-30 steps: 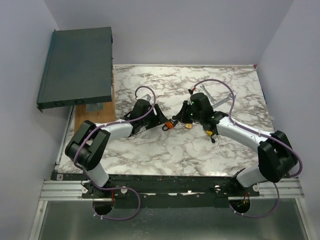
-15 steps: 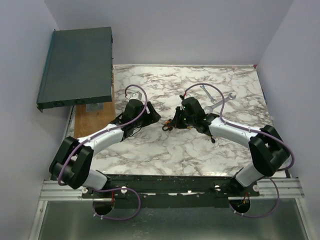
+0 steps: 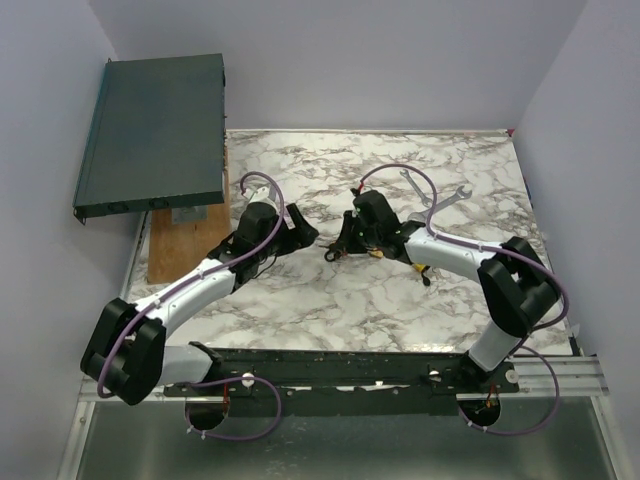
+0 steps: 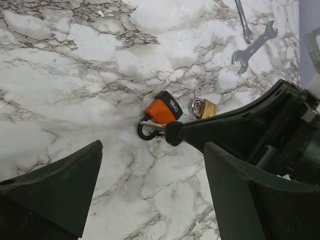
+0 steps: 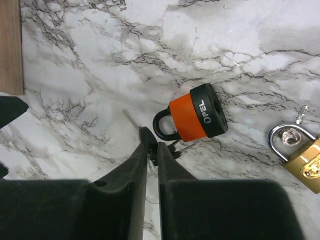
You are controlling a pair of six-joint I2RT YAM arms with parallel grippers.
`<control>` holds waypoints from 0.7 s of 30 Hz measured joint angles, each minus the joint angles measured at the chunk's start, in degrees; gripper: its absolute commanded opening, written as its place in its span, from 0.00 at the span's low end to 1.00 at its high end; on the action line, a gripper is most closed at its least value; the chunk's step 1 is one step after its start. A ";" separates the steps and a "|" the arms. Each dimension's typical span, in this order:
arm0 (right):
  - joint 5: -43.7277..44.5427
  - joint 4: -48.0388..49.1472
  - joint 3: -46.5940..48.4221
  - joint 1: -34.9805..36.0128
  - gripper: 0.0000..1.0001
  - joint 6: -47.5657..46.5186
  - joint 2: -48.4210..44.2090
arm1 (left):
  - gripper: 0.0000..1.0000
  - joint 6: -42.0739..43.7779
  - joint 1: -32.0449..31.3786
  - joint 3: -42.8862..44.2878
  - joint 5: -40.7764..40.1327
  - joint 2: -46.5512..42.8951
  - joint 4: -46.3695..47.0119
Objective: Lock with the key
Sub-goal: Place the key at the center of the board, then reset both arms
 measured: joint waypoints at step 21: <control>1.03 -3.13 2.67 0.00 0.88 -0.17 -13.38 | 0.99 6.97 0.00 6.62 1.95 -14.62 -12.57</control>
